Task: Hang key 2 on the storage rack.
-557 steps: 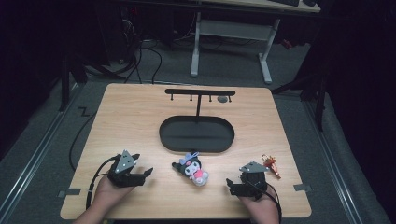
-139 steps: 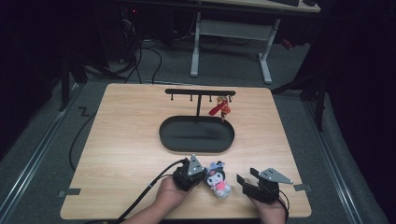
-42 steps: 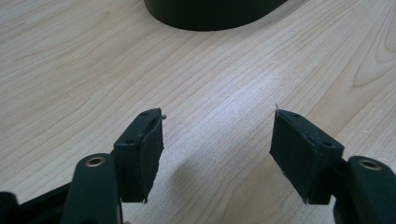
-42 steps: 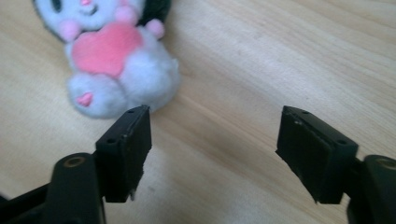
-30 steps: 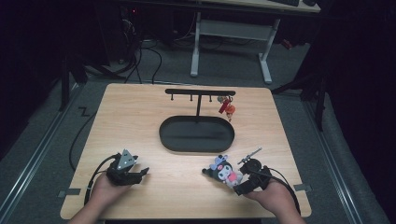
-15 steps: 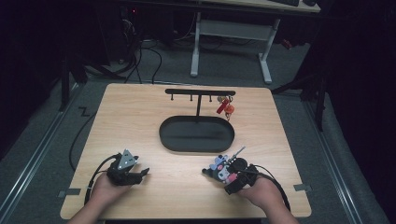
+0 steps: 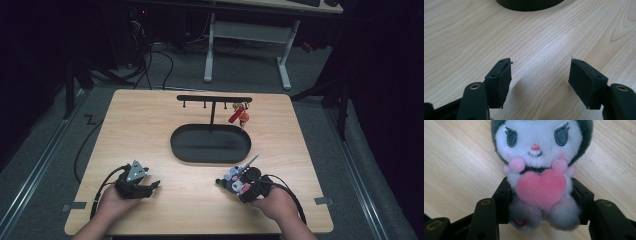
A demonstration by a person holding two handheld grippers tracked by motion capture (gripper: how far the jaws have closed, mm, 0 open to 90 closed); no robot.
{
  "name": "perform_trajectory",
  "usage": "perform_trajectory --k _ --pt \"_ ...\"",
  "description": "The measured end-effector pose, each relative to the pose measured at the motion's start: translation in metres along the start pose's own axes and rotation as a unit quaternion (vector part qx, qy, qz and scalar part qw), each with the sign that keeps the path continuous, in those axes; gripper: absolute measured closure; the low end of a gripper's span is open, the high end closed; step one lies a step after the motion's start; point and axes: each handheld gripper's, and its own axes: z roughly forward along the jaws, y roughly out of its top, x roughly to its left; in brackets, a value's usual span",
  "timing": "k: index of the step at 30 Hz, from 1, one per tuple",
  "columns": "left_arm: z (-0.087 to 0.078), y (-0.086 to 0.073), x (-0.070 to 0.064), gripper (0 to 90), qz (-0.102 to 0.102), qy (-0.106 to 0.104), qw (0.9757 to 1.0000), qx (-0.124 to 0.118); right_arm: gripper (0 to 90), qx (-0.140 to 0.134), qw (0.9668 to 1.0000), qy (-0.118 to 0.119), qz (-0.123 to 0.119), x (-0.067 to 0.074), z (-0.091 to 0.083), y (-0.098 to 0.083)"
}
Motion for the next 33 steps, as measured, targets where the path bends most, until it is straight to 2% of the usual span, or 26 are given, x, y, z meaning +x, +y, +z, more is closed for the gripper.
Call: perform_trajectory --k 5,9,15,16,21,23,25,33 --pt "0.0 0.0 -0.001 34.8 0.002 0.001 1.0 -0.001 47.1 -0.001 1.0 0.003 0.001 -0.001 -0.008 0.002" --pt "-0.001 0.0 0.001 34.8 -0.003 0.0 1.0 -0.006 47.1 0.0 0.9999 0.008 0.011 -0.005 -0.015 0.004" --pt "0.0 0.0 0.001 34.8 -0.003 -0.001 1.0 -0.004 47.1 -0.012 0.9997 0.011 0.017 -0.008 -0.027 0.008" --pt "0.0 0.0 0.0 34.8 -0.002 -0.001 1.0 -0.004 47.1 -0.01 0.9994 0.012 0.03 -0.009 -0.033 0.009" --pt "0.0 0.0 0.0 34.8 -0.002 -0.001 1.0 -0.004 47.1 -0.012 0.9989 0.01 0.045 -0.013 -0.045 0.013" --pt "0.0 0.0 0.0 34.8 -0.002 -0.001 1.0 -0.003 47.1 -0.008 0.9982 0.011 0.059 -0.014 -0.051 0.014" --pt "0.001 0.0 0.0 34.8 -0.002 -0.001 1.0 -0.002 47.1 -0.01 0.9986 0.008 0.052 -0.016 -0.056 0.017" --pt "0.0 0.001 0.0 34.8 -0.002 -0.002 1.0 -0.007 47.1 -0.015 0.9976 0.007 0.067 -0.018 -0.079 0.031"
